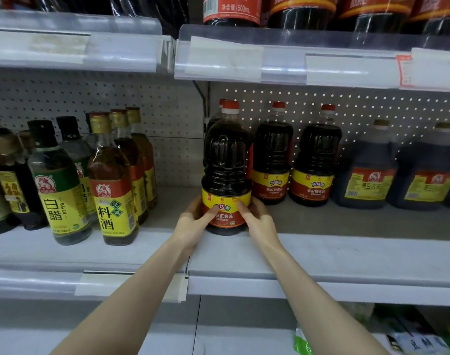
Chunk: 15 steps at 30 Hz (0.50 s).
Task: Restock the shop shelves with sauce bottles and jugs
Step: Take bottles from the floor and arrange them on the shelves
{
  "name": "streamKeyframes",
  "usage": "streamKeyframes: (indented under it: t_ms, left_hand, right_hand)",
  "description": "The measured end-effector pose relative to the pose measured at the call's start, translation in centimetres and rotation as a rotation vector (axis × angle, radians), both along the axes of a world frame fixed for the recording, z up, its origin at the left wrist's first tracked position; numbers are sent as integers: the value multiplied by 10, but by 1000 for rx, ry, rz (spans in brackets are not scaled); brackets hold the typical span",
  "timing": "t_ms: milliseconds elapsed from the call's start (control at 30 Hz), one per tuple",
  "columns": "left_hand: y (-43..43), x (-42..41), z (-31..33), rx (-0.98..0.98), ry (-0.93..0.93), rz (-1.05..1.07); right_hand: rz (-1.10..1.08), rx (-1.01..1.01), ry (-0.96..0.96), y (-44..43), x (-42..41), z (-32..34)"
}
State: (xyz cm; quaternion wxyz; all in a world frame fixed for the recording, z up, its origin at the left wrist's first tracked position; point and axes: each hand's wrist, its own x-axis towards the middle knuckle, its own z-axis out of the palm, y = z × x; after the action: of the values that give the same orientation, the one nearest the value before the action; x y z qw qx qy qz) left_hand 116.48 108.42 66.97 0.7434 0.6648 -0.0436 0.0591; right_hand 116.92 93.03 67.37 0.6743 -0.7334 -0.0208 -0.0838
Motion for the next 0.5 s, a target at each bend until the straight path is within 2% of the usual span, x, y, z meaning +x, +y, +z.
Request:
streamKeyframes:
  t_ms: [267, 500]
  left_hand:
    - [-6, 0, -3, 58, -33, 107]
    - [-4, 3, -9, 95, -48, 126]
  right_hand:
    - [-3, -89, 25, -2, 4, -1]
    - [-35, -23, 5, -1, -2, -2]
